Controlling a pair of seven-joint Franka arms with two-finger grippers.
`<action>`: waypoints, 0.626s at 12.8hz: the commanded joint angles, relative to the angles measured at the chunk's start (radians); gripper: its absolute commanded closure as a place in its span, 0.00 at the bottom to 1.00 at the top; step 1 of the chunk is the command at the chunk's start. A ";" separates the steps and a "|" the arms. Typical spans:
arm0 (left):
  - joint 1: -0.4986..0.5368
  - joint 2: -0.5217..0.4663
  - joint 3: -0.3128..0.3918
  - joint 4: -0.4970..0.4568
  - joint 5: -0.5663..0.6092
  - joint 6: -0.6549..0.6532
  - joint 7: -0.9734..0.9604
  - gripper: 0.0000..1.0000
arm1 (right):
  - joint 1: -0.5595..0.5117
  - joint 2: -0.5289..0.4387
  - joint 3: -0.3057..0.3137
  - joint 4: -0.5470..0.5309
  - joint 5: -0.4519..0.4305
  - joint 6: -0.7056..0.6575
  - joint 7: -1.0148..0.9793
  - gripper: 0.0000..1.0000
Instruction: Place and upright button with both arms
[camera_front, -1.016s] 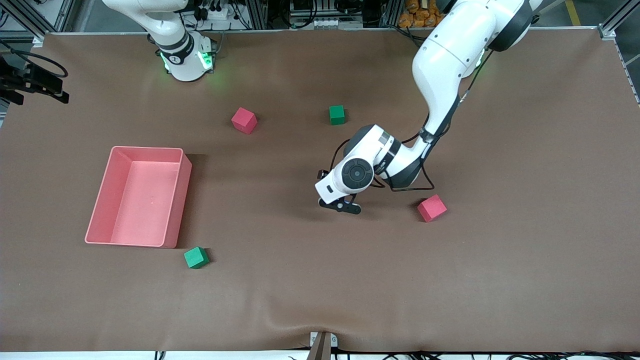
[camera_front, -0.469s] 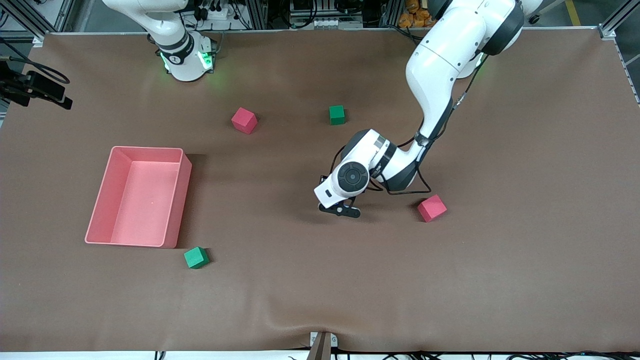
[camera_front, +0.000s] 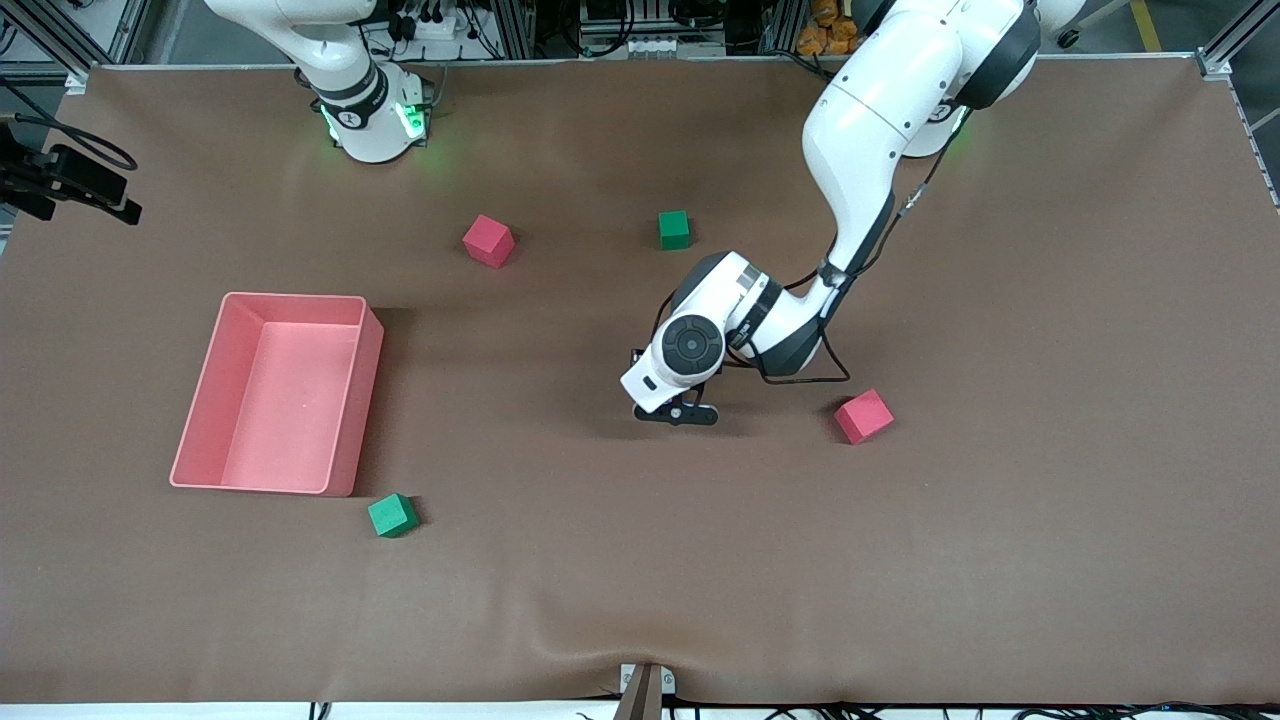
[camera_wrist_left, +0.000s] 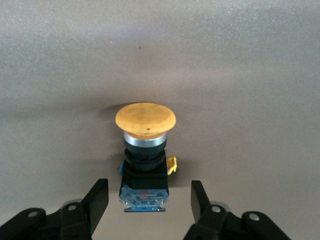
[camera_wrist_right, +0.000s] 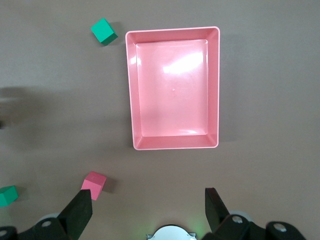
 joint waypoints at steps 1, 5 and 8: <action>-0.013 0.032 0.012 0.037 0.011 0.014 -0.012 0.28 | -0.022 0.000 0.012 0.007 0.014 -0.013 -0.024 0.00; -0.012 0.035 0.012 0.037 0.011 0.038 -0.010 0.32 | -0.023 0.006 0.012 0.030 0.008 -0.015 -0.013 0.00; -0.010 0.041 0.012 0.037 0.011 0.056 -0.005 0.36 | -0.028 0.004 0.008 0.030 -0.001 -0.012 -0.012 0.00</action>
